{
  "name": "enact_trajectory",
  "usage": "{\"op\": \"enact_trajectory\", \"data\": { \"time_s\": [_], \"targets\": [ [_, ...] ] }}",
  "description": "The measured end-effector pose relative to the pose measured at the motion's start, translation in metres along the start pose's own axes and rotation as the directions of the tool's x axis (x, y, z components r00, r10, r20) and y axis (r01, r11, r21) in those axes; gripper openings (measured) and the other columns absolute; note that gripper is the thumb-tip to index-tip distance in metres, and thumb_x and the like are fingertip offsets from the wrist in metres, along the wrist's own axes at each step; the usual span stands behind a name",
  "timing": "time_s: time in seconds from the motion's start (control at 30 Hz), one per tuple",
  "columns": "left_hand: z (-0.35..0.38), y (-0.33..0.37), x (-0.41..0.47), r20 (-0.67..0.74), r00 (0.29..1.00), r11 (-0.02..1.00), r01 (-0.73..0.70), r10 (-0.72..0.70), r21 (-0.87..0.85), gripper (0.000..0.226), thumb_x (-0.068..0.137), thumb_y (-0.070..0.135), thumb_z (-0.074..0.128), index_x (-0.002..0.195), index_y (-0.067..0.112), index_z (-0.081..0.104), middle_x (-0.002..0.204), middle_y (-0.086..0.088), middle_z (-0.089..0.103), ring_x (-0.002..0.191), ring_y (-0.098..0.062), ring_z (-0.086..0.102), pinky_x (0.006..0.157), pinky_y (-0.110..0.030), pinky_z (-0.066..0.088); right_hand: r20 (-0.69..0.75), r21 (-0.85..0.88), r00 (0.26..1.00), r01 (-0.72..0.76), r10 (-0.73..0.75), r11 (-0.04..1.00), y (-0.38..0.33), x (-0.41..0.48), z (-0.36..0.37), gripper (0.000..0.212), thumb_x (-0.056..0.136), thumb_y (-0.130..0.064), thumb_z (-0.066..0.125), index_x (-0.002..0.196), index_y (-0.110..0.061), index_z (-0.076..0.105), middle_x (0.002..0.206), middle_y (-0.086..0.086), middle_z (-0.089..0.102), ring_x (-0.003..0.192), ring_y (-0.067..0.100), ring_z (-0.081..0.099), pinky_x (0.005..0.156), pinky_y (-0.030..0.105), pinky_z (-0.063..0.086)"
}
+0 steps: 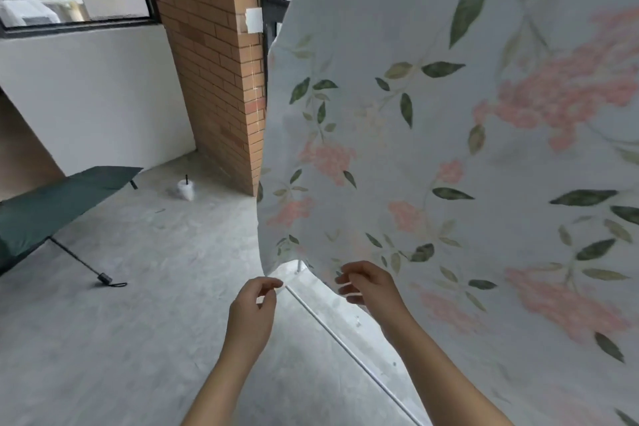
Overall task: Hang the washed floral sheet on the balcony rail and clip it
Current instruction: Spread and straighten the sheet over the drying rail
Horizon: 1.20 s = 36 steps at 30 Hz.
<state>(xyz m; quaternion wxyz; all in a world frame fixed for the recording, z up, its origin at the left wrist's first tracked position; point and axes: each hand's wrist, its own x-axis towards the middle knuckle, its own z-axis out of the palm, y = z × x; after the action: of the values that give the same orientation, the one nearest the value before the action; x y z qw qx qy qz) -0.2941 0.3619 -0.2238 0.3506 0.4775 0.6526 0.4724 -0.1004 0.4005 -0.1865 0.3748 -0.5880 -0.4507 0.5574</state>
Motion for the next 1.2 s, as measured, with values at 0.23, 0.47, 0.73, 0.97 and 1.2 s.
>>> {"op": "enact_trajectory", "data": {
  "time_s": [0.23, 0.47, 0.73, 0.97, 1.2],
  "targets": [
    [-0.087, -0.008, 0.144, 0.02, 1.0, 0.999, -0.022, 0.021, 0.047, 0.024, 0.092, 0.003, 0.047, 0.092, 0.017, 0.066, 0.097, 0.009, 0.064, 0.088, 0.006, 0.055, 0.066, -0.006, 0.04, -0.059, 0.033, 0.997, 0.043, -0.041, 0.999, -0.06, 0.077, 0.118, 0.023, 0.091, 0.001, 0.045, 0.088, -0.011, 0.065, 0.084, 0.004, 0.07, 0.071, 0.016, 0.064, 0.069, 0.029, 0.05],
    [-0.102, -0.03, 0.252, 0.12, 0.993, 0.998, -0.013, 0.005, 0.066, 0.024, 0.093, 0.005, 0.047, 0.092, 0.019, 0.066, 0.098, 0.008, 0.064, 0.09, 0.003, 0.055, 0.07, -0.008, 0.039, -0.174, -0.018, 0.985, 0.015, -0.018, 1.0, -0.087, 0.174, 0.167, 0.025, 0.091, 0.001, 0.046, 0.085, -0.014, 0.065, 0.085, -0.001, 0.069, 0.073, 0.013, 0.064, 0.068, 0.025, 0.05],
    [-0.102, -0.033, 0.405, 0.221, 0.975, 0.997, -0.007, -0.011, 0.078, 0.023, 0.094, 0.008, 0.045, 0.095, 0.019, 0.065, 0.098, 0.009, 0.063, 0.093, -0.002, 0.055, 0.075, -0.013, 0.04, -0.307, -0.147, 0.948, 0.045, -0.089, 0.988, -0.129, 0.327, 0.207, 0.027, 0.086, -0.018, 0.063, 0.109, -0.026, 0.053, 0.1, -0.013, 0.057, 0.093, 0.009, 0.058, 0.065, 0.018, 0.046],
    [-0.058, -0.03, 0.525, 0.578, 0.815, 0.999, 0.01, -0.033, 0.043, 0.022, 0.091, 0.013, 0.051, 0.109, 0.023, 0.058, 0.11, 0.009, 0.061, 0.108, -0.01, 0.055, 0.084, -0.018, 0.041, -0.565, -0.367, 0.823, -0.183, -0.062, 0.912, -0.162, 0.392, 0.224, 0.027, 0.082, -0.048, 0.06, 0.084, -0.021, 0.058, 0.082, -0.01, 0.063, 0.078, 0.012, 0.06, 0.07, 0.031, 0.048],
    [0.009, -0.009, 0.599, 0.896, 0.444, 0.995, 0.102, -0.031, -0.016, 0.076, 0.073, 0.051, 0.07, 0.134, 0.017, 0.041, 0.124, -0.001, 0.058, 0.113, -0.014, 0.055, 0.098, -0.036, 0.045, -0.729, -0.325, 0.684, -0.339, -0.006, 0.883, -0.161, 0.395, 0.233, 0.029, 0.091, -0.032, 0.05, 0.07, -0.012, 0.053, 0.073, 0.004, 0.063, 0.077, 0.022, 0.063, 0.072, 0.034, 0.045]
  ]
}}
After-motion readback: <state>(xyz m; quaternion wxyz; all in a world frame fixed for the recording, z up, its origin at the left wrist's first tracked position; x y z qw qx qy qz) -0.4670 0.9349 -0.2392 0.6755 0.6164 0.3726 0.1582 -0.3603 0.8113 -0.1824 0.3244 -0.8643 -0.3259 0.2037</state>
